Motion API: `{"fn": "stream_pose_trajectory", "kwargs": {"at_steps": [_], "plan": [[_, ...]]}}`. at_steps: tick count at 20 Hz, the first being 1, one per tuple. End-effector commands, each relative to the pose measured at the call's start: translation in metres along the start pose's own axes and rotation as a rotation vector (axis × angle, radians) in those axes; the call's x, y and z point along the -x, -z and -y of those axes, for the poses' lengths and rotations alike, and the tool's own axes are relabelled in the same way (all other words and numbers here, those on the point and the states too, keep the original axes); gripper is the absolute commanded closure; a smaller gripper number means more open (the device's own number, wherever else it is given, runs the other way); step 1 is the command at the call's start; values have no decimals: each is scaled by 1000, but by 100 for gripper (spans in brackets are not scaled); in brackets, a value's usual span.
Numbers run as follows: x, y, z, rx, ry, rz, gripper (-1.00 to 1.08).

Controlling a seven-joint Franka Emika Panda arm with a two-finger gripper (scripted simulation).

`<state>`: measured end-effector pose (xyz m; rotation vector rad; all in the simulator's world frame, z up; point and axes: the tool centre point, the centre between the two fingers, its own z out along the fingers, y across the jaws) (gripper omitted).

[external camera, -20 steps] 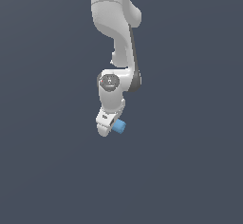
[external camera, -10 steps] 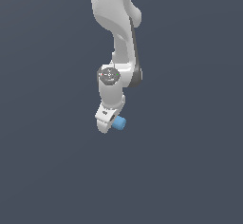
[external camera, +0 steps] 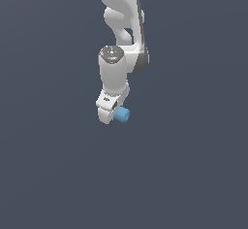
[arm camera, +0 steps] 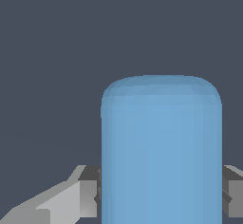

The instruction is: Pick up the object and move it to a goal position.

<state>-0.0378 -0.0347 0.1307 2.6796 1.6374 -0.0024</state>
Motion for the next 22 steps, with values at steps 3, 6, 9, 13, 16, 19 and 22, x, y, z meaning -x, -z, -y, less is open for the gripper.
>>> {"fn": "stream_pose_trajectory", "kwargs": {"at_steps": [3,6,9,13,16,19,22], "plan": [[3,44,12,1,0,0,108],[5,75,21,0,1,-1,108],[7,108,30,0,1,-1,108],[10,151,41,0,2,-3,108],[12,180,48,-1,2,-3,108],[13,206,54,-1,2,-3,108],[15,227,59,-1,1,-3,108]]}}
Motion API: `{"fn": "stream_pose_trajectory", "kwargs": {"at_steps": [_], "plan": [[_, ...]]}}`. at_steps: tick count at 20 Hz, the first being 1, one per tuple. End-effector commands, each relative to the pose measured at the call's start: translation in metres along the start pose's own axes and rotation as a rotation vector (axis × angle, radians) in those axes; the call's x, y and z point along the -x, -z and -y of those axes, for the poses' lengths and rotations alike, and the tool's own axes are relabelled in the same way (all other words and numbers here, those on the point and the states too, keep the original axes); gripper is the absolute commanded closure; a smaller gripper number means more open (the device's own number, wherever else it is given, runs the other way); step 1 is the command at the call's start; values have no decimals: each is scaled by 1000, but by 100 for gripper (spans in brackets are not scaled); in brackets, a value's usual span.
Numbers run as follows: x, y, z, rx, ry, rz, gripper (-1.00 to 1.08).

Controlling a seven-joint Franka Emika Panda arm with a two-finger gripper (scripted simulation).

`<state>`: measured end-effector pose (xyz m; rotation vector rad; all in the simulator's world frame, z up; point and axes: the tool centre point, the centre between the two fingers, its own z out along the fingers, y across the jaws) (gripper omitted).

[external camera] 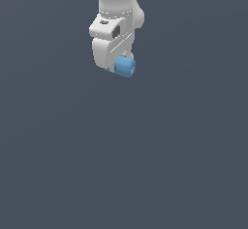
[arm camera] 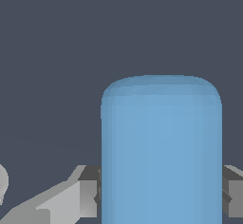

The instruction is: Pick up the object and move it to a goal position.

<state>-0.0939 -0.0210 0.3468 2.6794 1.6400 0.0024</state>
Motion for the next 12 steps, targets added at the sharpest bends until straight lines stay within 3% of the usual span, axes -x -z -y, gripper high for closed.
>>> {"fn": "stream_pose_trajectory", "kwargs": {"at_steps": [1,12], "plan": [[1,17,4,-1,0,0,108],[3,47,9,-1,-2,1,108]]}}
